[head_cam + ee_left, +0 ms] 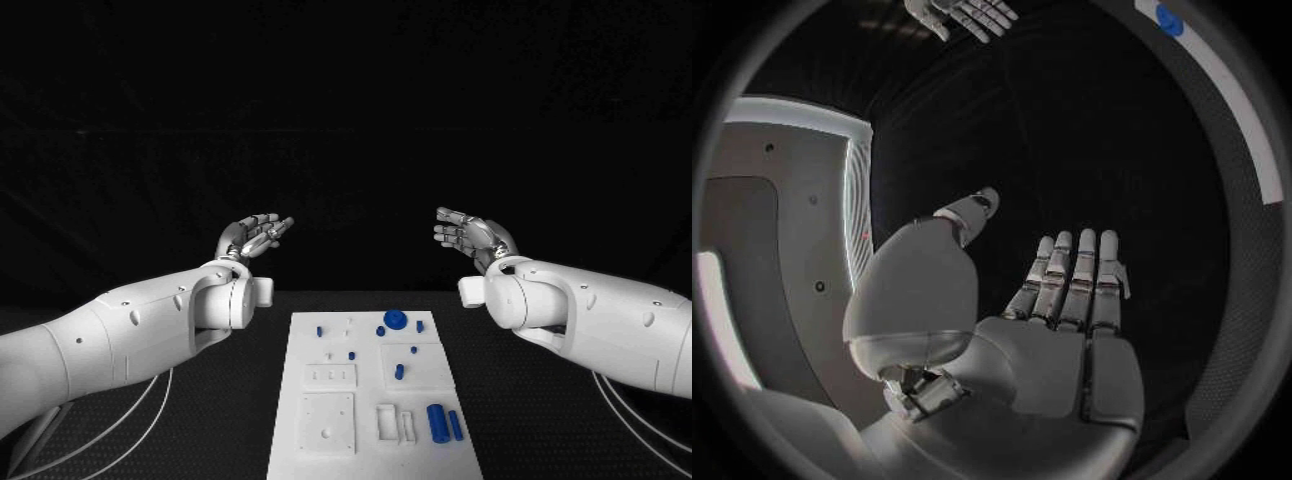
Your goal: Assemble the parts on the task board
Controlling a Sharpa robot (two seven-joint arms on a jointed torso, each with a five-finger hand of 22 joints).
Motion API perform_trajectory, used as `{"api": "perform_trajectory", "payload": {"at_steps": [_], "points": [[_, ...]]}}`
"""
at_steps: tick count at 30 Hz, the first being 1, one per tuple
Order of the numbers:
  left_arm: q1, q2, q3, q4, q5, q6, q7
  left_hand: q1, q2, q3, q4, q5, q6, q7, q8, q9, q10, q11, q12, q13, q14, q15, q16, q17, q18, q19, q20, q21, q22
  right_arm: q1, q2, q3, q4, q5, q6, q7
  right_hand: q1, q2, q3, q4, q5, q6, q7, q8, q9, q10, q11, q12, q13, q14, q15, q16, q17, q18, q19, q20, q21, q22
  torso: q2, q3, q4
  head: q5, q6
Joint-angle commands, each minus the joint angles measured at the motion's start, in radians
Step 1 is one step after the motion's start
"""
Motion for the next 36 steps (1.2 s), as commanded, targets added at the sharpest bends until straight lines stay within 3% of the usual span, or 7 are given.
{"api": "perform_trajectory", "payload": {"at_steps": [1, 4, 11, 12, 20, 24, 36], "points": [[0.027, 0.022, -0.012, -0.063, -0.017, 0.14, -0.081, 0.039, -0.004, 0.019, 0.003, 0.007, 0.018, 0.001, 0.013, 0.012, 0.024, 0.003, 0.006, 0.003, 0.019, 0.005, 0.012, 0.013, -0.007, 0.017, 0.003, 0.01, 0.04, 0.031, 0.012, -0.01, -0.056, -0.033, 0.225, -0.142, 0.094, -0.006, -0.002, -0.063, 0.047, 0.045, 0.059, 0.031, 0.02, 0.077, 0.017, 0.011, 0.004, 0.066, 0.012, 0.042, 0.028, 0.021, 0.073, 0.001, 0.022, 0.149, 0.0, 0.0003, 0.0, 0.0, 0.0], [0.048, 0.038, -0.023, -0.11, -0.019, 0.17, -0.1, 0.04, -0.002, 0.018, 0.003, 0.007, 0.018, 0.002, 0.014, 0.013, 0.025, 0.003, 0.007, 0.003, 0.019, 0.006, 0.012, 0.014, -0.007, 0.018, 0.002, 0.011, 0.04, 0.056, 0.02, -0.021, -0.096, -0.038, 0.278, -0.178, 0.159, 0.004, -0.03, -0.117, 0.159, 0.091, 0.059, 0.057, 0.03, 0.127, 0.02, 0.019, 0.007, 0.111, 0.017, 0.068, 0.04, 0.04, 0.107, -0.003, 0.02, 0.145, 0.0, 0.0003, 0.0, 0.0, 0.0], [0.064, 0.049, -0.031, -0.144, -0.02, 0.191, -0.113, 0.042, 0.0, 0.016, 0.004, 0.007, 0.021, 0.006, 0.016, 0.015, 0.026, 0.005, 0.006, 0.003, 0.02, 0.011, 0.013, 0.015, -0.007, 0.021, 0.0, 0.014, 0.04, 0.076, 0.027, -0.029, -0.13, -0.042, 0.322, -0.209, 0.27, -0.042, 0.032, -0.122, 0.142, 0.219, 0.044, 0.099, 0.046, 0.267, -0.005, 0.05, 0.012, 0.229, -0.002, 0.112, 0.055, 0.092, 0.215, -0.003, 0.024, 0.122, 0.0, 0.0003, 0.0, 0.0, 0.0], [0.063, 0.013, -0.031, -0.096, -0.029, 0.211, -0.108, 0.042, 0.001, 0.015, 0.004, 0.007, 0.021, 0.006, 0.016, 0.015, 0.027, 0.005, 0.007, 0.003, 0.02, 0.012, 0.013, 0.015, -0.007, 0.022, -0.001, 0.015, 0.04, 0.075, 0.071, -0.03, -0.227, -0.61, 0.315, -0.201, 0.279, -0.044, 0.033, -0.123, 0.139, 0.242, 0.043, 0.105, 0.048, 0.295, -0.015, 0.058, 0.014, 0.253, -0.012, 0.122, 0.06, 0.103, 0.238, -0.003, 0.026, 0.117, 0.008, 0.0003, 0.0053, 0.011, 0.003], [0.064, -0.027, -0.031, -0.04, -0.029, 0.218, -0.086, 0.046, 0.009, 0.007, 0.003, 0.007, 0.033, 0.016, 0.023, 0.02, 0.041, 0.012, 0.01, 0.005, 0.025, 0.013, 0.017, 0.018, -0.007, 0.025, -0.004, 0.019, 0.039, 0.075, 0.08, -0.03, -0.205, -0.98, 0.298, -0.2, 0.329, -0.06, 0.043, -0.125, 0.11, 0.328, 0.022, 0.103, 0.045, 0.432, -0.063, 0.072, 0.023, 0.411, -0.084, 0.179, 0.117, 0.184, 0.409, 0.004, 0.05, 0.071, 0.024, 0.0111, 0.0059, 0.012, 0.007], [0.064, -0.031, -0.031, -0.019, -0.028, 0.235, -0.07, 0.05, 0.046, -0.024, -0.017, 0.007, 0.095, 0.046, 0.046, 0.029, 0.131, 0.032, 0.047, 0.019, 0.108, 0.009, 0.059, 0.033, 0.003, 0.096, -0.033, 0.045, 0.034, 0.075, 0.088, -0.03, -0.198, -1.148, 0.286, -0.214, 0.342, -0.071, 0.053, -0.124, 0.09, 0.359, 0.01, 0.103, 0.047, 0.489, -0.086, 0.075, 0.029, 0.526, -0.142, 0.228, 0.168, 0.235, 0.538, 0.006, 0.093, 0.056, 0.034, 0.0133, 0.0168, 0.005, 0.011], [0.064, -0.072, -0.03, 0.092, -0.061, 0.301, -0.041, 0.061, 0.108, -0.065, -0.142, 0.019, 0.281, 0.07, 0.047, 0.003, 0.345, 0.036, 0.087, 0.023, 0.385, -0.031, 0.146, 0.065, 0.055, 0.311, -0.085, 0.103, 0.031, 0.07, 0.107, -0.03, -0.148, -1.479, 0.239, -0.248, 0.365, -0.112, 0.075, -0.122, 0.048, 0.379, 0.004, 0.079, 0.042, 0.52, -0.103, 0.034, 0.023, 0.745, -0.217, 0.338, 0.289, 0.24, 0.806, -0.08, 0.19, 0.044, 0.068, 0.0194, 0.0429, -0.01, 0.006]]}}
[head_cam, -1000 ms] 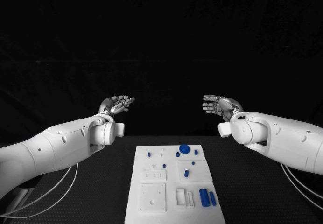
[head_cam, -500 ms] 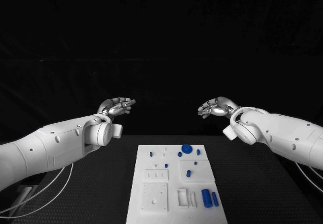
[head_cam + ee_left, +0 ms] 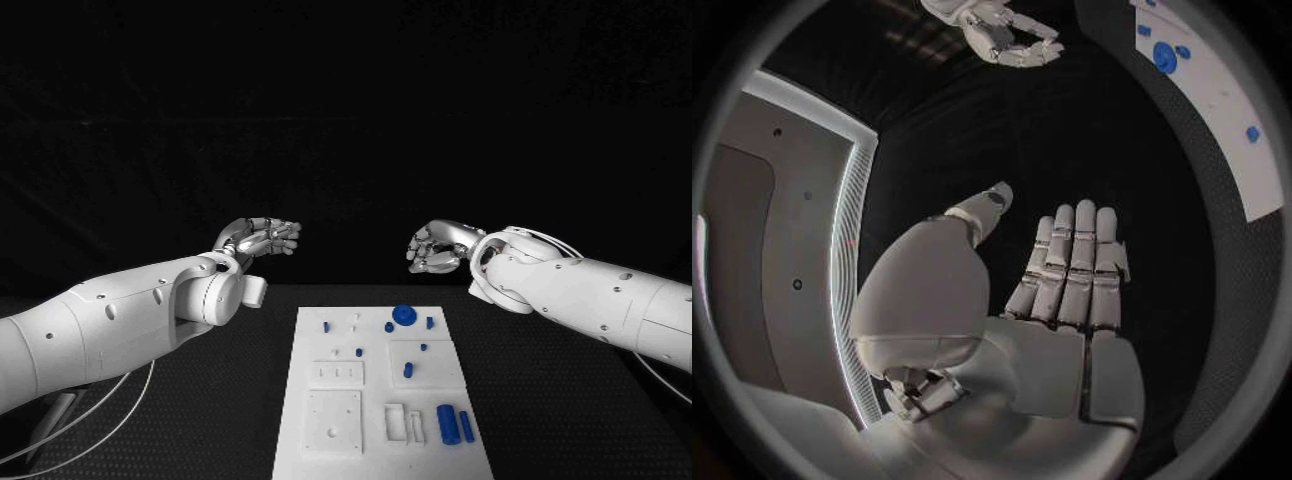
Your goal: Assemble the parts on the task board
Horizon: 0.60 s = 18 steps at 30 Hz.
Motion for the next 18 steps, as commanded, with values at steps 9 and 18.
{"api": "perform_trajectory", "payload": {"at_steps": [9, 18], "points": [[0.001, -0.034, 0.002, 0.097, -0.006, 0.055, 0.038, -0.021, 0.01, 0.0, -0.033, 0.004, 0.025, 0.005, -0.023, -0.017, 0.038, -0.004, -0.017, -0.012, 0.073, -0.016, 0.018, 0.018, 0.018, 0.051, -0.018, 0.024, 0.018, -0.022, 0.004, 0.0, 0.063, -0.349, -0.019, -0.058, 0.039, -0.064, 0.024, 0.01, -0.05, 0.002, -0.007, -0.046, -0.017, 0.002, -0.013, -0.065, -0.014, 0.224, -0.047, 0.322, 0.204, 0.029, 0.333, -0.133, 0.191, 0.088, 0.042, 0.0019, 0.0267, -0.018, 0.0], [0.001, -0.061, 0.003, 0.154, -0.005, 0.054, 0.036, -0.031, 0.011, 0.002, -0.04, 0.005, 0.026, 0.006, -0.031, -0.022, 0.038, -0.002, -0.026, -0.017, 0.074, -0.016, 0.011, 0.02, 0.017, 0.051, -0.018, 0.023, 0.018, -0.049, 0.025, -0.012, 0.05, -0.444, -0.015, -0.083, 0.041, -0.077, 0.047, 0.019, -0.06, 0.001, -0.011, -0.054, -0.018, -0.017, -0.007, -0.069, -0.023, 0.206, -0.041, 0.463, 0.246, 0.029, 0.367, -0.16, 0.261, 0.102, 0.071, 0.0075, 0.0345, -0.024, 0.001]]}}
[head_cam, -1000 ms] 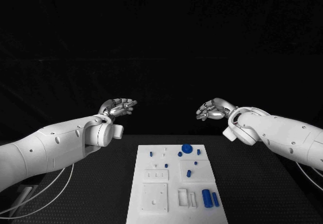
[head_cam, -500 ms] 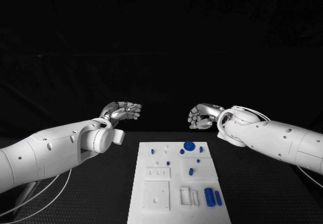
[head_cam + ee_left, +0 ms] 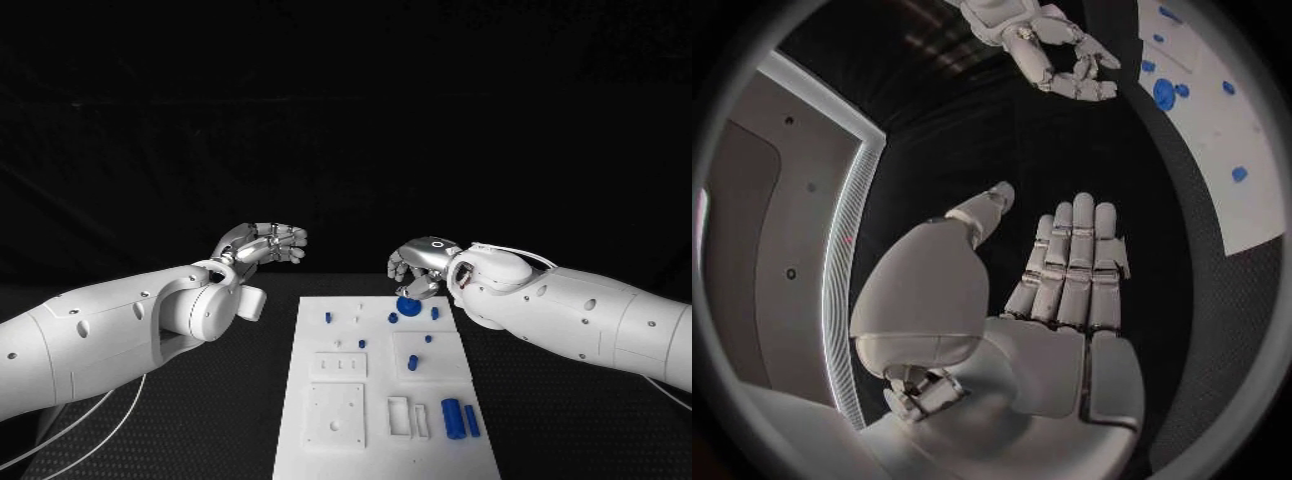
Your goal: Assemble the parts on the task board
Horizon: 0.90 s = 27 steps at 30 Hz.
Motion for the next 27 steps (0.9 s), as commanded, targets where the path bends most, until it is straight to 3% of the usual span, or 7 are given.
{"api": "perform_trajectory", "payload": {"at_steps": [1, 9, 14, 27], "points": [[0.001, -0.002, 0.001, 0.014, 0.002, 0.018, 0.016, -0.01, 0.0, 0.002, -0.006, 0.005, 0.008, 0.003, -0.004, -0.001, 0.006, 0.0, -0.004, -0.002, 0.006, 0.0, -0.007, 0.001, 0.018, 0.005, -0.001, 0.0, 0.018, -0.006, 0.005, -0.004, -0.007, -0.092, 0.003, -0.027, 0.003, -0.013, 0.009, 0.002, -0.005, -0.002, -0.008, -0.007, -0.001, -0.012, 0.002, -0.004, -0.003, -0.006, 0.002, 0.014, 0.001, 0.021, 0.004, -0.006, 0.009, 0.025, 0.018, 0.0035, 0.0063, -0.003, 0.002], [0.001, -0.004, 0.002, 0.027, 0.009, 0.022, 0.014, -0.016, 0.001, 0.003, -0.009, 0.005, 0.008, 0.004, -0.008, -0.004, 0.006, 0.001, -0.009, -0.004, 0.007, 0.001, -0.01, 0.002, 0.017, 0.005, -0.001, 0.0, 0.018, -0.027, 0.017, -0.01, -0.022, -0.115, 0.01, -0.028, 0.005, -0.019, 0.019, 0.007, -0.008, -0.006, -0.008, -0.011, -0.002, -0.026, 0.006, -0.004, -0.007, -0.011, 0.006, 0.051, -0.001, 0.021, 0.009, -0.01, 0.03, 0.024, 0.038, 0.0065, 0.0189, -0.017, -0.001], [0.001, -0.006, 0.002, 0.033, 0.009, 0.025, 0.01, -0.018, 0.001, 0.003, -0.011, 0.005, 0.009, 0.004, -0.01, -0.005, 0.006, 0.002, -0.011, -0.005, 0.008, 0.001, -0.012, 0.003, 0.017, 0.005, -0.001, 0.0, 0.018, -0.033, 0.02, -0.011, -0.027, -0.115, 0.012, -0.028, 0.005, -0.022, 0.021, 0.008, -0.009, -0.008, -0.009, -0.012, -0.002, -0.036, 0.008, -0.004, -0.008, -0.014, 0.008, 0.063, -0.003, 0.021, 0.01, -0.011, 0.036, 0.024, 0.049, 0.0095, 0.022, -0.019, 0.002], [0.001, -0.001, 0.002, 0.037, 0.009, 0.032, 0.005, -0.025, 0.002, 0.005, -0.016, 0.004, 0.009, 0.007, -0.015, -0.007, 0.004, 0.005, -0.018, -0.008, 0.009, 0.001, -0.016, 0.005, 0.017, 0.004, -0.001, -0.001, 0.018, -0.047, 0.034, -0.022, -0.055, -0.15, 0.019, -0.037, 0.008, -0.023, 0.025, 0.008, -0.01, -0.01, -0.01, -0.013, -0.002, -0.04, 0.008, -0.003, -0.008, -0.016, 0.008, 0.075, -0.007, 0.021, 0.01, -0.011, 0.042, 0.023, 0.067, 0.0121, 0.0271, -0.022, 0.003]]}}
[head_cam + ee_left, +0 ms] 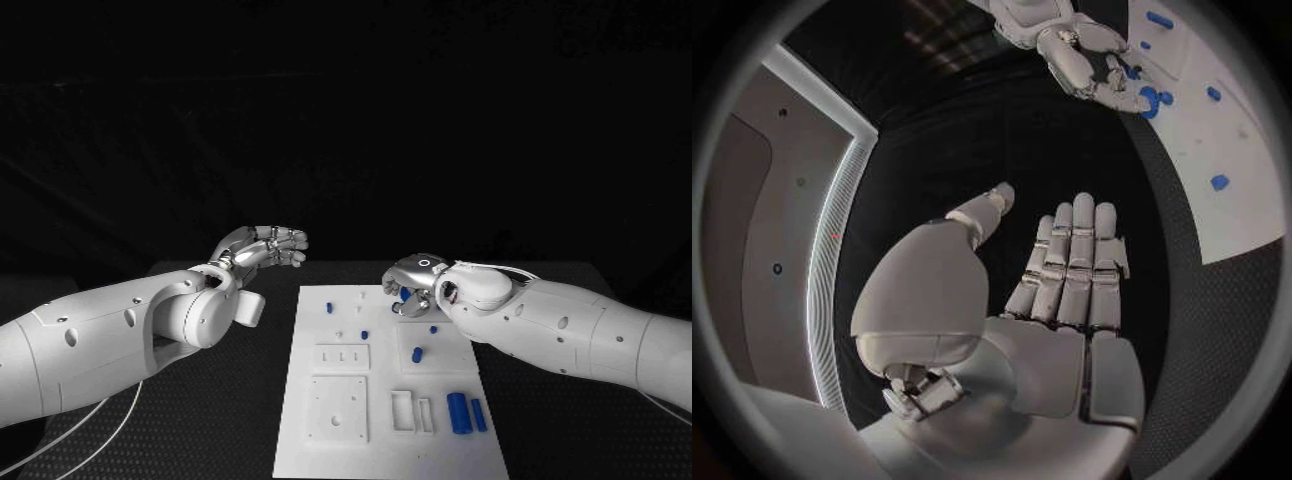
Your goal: Assemble the parts on the task board
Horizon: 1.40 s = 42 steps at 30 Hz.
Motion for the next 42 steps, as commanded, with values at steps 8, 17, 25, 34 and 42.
{"api": "perform_trajectory", "payload": {"at_steps": [8, 17, 25, 34, 42], "points": [[0.001, -0.003, 0.001, 0.012, 0.005, 0.022, 0.004, -0.01, 0.0, 0.001, -0.008, 0.004, 0.009, 0.007, -0.005, -0.002, 0.005, 0.005, -0.007, -0.002, 0.009, 0.001, -0.008, 0.002, 0.021, 0.004, -0.001, -0.001, 0.018, -0.004, 0.004, -0.005, -0.018, -0.051, 0.015, -0.016, 0.003, -0.016, 0.009, 0.0, -0.01, -0.003, -0.006, -0.006, -0.001, -0.01, 0.0, -0.004, -0.001, -0.013, 0.0, 0.012, -0.006, 0.023, -0.002, -0.007, 0.006, 0.022, 0.019, 0.0033, 0.005, -0.004, 0.003], [0.001, -0.001, 0.001, 0.013, 0.005, 0.024, 0.004, -0.012, 0.0, 0.002, -0.01, 0.004, 0.009, 0.007, -0.007, -0.003, 0.005, 0.006, -0.009, -0.002, 0.01, 0.002, -0.01, 0.003, 0.021, 0.004, -0.001, -0.001, 0.018, -0.007, 0.017, -0.008, -0.035, -0.057, 0.014, -0.018, 0.005, -0.019, 0.016, 0.002, -0.012, -0.005, -0.007, -0.007, -0.001, -0.014, -0.001, -0.004, -0.001, -0.016, 0.0, 0.017, -0.011, 0.023, -0.004, -0.006, 0.007, 0.022, 0.03, 0.0051, 0.0088, -0.006, 0.003], [0.001, -0.001, 0.001, 0.013, 0.005, 0.025, 0.001, -0.015, 0.001, 0.003, -0.01, 0.004, 0.009, 0.008, -0.008, -0.003, 0.005, 0.006, -0.011, -0.003, 0.01, 0.002, -0.011, 0.004, 0.021, 0.004, -0.001, -0.001, 0.018, -0.012, 0.022, -0.013, -0.048, -0.066, 0.016, -0.018, 0.008, -0.016, 0.025, 0.007, -0.014, -0.001, -0.008, -0.005, 0.0, -0.011, -0.002, -0.001, 0.0, -0.017, -0.001, 0.023, -0.016, 0.023, -0.005, -0.006, 0.009, 0.021, 0.038, 0.0061, 0.0136, -0.01, 0.003], [0.001, 0.002, 0.001, 0.009, 0.005, 0.027, -0.001, -0.019, 0.002, 0.004, -0.011, 0.004, 0.009, 0.009, -0.01, -0.005, 0.005, 0.007, -0.014, -0.003, 0.011, 0.002, -0.013, 0.005, 0.021, 0.004, 0.0, -0.001, 0.018, -0.013, 0.016, -0.013, -0.045, -0.077, 0.017, -0.022, 0.015, -0.014, 0.039, 0.008, -0.017, 0.006, -0.01, -0.001, 0.002, -0.002, -0.004, 0.001, 0.001, -0.02, -0.003, 0.031, -0.024, 0.023, -0.006, -0.006, 0.012, 0.021, 0.045, 0.008, 0.0131, -0.009, 0.004], [0.001, 0.001, 0.001, 0.007, 0.005, 0.031, -0.005, -0.021, 0.002, 0.005, -0.012, 0.004, 0.008, 0.009, -0.012, -0.005, 0.005, 0.007, -0.016, -0.003, 0.011, 0.002, -0.014, 0.005, 0.021, 0.004, -0.001, -0.001, 0.018, -0.013, 0.008, -0.013, -0.045, -0.095, 0.015, -0.032, 0.02, -0.011, 0.047, 0.005, -0.017, 0.01, -0.011, 0.001, 0.003, 0.003, -0.005, 0.002, 0.002, -0.021, -0.005, 0.036, -0.03, 0.023, -0.006, -0.006, 0.014, 0.02, 0.049, 0.0106, 0.0133, -0.009, 0.005]]}}
